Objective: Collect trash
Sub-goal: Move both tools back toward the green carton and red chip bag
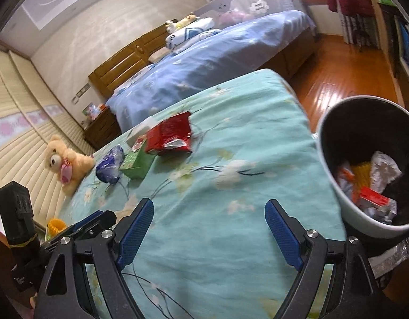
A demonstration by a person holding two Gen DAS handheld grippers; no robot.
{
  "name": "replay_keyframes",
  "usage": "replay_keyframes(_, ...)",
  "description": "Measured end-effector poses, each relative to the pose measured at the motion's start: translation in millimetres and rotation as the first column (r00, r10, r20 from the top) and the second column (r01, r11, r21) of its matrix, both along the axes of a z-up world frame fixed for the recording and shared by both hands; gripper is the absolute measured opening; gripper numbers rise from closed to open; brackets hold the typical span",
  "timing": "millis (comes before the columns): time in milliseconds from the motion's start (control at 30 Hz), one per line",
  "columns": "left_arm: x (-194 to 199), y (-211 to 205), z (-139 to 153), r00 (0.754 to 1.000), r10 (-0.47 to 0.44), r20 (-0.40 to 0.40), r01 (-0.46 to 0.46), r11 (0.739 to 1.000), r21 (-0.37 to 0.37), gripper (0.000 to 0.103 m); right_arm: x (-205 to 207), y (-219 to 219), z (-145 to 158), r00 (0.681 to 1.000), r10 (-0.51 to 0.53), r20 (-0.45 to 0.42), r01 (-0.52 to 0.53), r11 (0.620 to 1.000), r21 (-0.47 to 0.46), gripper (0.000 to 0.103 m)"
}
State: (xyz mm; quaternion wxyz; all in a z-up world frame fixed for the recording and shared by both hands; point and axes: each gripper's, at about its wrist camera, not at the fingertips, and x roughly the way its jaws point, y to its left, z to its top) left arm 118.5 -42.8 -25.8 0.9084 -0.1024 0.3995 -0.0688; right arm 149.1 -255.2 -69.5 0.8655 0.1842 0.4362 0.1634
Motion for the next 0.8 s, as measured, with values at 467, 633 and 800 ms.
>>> replay_keyframes(467,15.6,20.2,-1.6,0.999,0.041,-0.014,-0.04,0.999,0.006,0.062,25.3,30.6,-2.2,0.998,0.061,0.021,-0.061,0.998,-0.009,0.087)
replay_keyframes(633,39.2,20.8,-3.8,1.0,0.021,-0.01,-0.021,1.0,0.017,0.062,41.5,37.5,-2.3,0.996,0.085,0.04,-0.084,0.996,-0.021,0.087)
replay_keyframes(800,64.3,19.1,-6.9,1.0,0.012,-0.022,-0.011,0.999,0.037,0.062,60.3,43.2,-6.0,0.993,0.112,0.035,-0.111,0.994,-0.023,0.086)
